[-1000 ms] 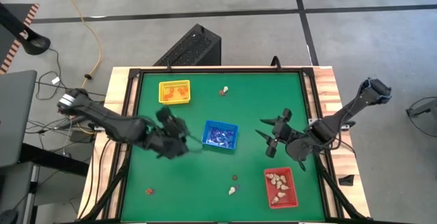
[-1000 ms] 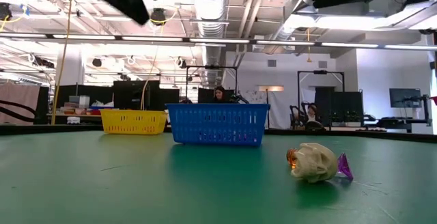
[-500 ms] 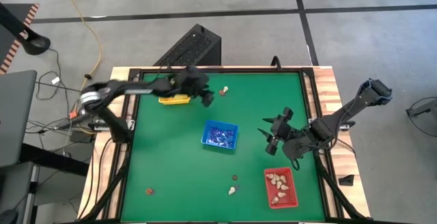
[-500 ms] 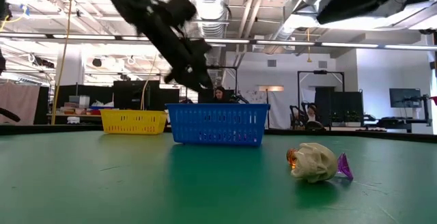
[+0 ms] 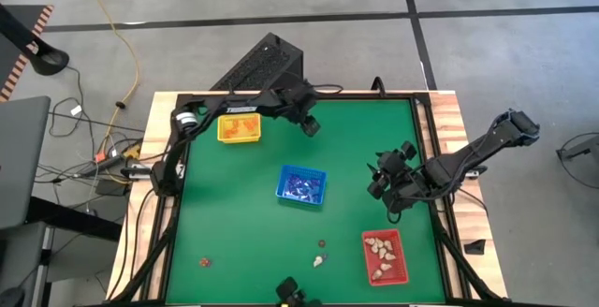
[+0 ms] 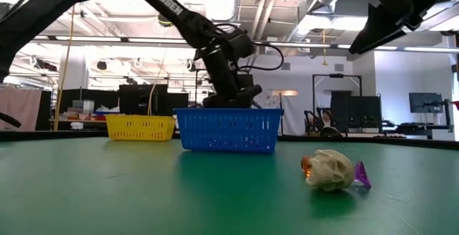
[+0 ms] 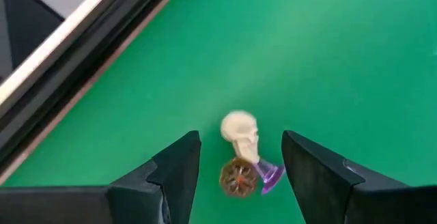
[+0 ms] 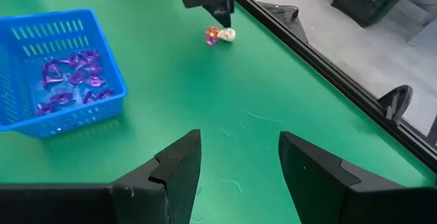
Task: Sort Halloween decoration
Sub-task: Put the pumpkin toy into the yellow bin
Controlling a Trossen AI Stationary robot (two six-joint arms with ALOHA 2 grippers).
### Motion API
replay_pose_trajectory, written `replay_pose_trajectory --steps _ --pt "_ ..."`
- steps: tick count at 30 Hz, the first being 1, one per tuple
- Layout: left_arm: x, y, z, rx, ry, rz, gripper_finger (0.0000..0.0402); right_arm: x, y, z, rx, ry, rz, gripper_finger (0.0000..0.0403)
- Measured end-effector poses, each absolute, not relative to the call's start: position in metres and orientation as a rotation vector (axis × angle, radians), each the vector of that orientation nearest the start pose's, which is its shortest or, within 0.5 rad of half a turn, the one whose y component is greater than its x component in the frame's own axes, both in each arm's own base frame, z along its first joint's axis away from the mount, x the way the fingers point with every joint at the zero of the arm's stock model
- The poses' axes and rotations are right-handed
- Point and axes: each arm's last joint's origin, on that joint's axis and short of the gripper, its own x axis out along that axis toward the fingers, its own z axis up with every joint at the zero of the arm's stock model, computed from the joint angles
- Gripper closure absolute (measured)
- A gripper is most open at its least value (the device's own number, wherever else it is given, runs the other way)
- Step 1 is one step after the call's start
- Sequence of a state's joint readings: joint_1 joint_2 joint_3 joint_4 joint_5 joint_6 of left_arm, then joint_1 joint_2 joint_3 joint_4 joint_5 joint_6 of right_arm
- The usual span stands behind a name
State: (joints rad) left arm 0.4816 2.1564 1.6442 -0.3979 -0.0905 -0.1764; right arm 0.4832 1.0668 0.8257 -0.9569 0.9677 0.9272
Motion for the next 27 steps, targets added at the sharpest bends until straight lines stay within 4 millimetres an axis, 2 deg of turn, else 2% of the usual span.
replay_pose_trajectory --steps 7,11,27 --pt "0.426 0.222 0.166 -0.313 1.008 0.574 0.0205 0.166 0.061 0.256 0.042 0.605 -0.757 0.0178" --pt "0.426 0.222 0.16 -0.289 1.054 0.561 0.0205 0.166 0.061 0.256 0.041 0.605 -0.757 0.0178" --pt "0.419 0.222 0.157 -0.271 1.137 0.566 0.0205 0.166 0.061 0.256 0.041 0.605 -0.755 0.0178"
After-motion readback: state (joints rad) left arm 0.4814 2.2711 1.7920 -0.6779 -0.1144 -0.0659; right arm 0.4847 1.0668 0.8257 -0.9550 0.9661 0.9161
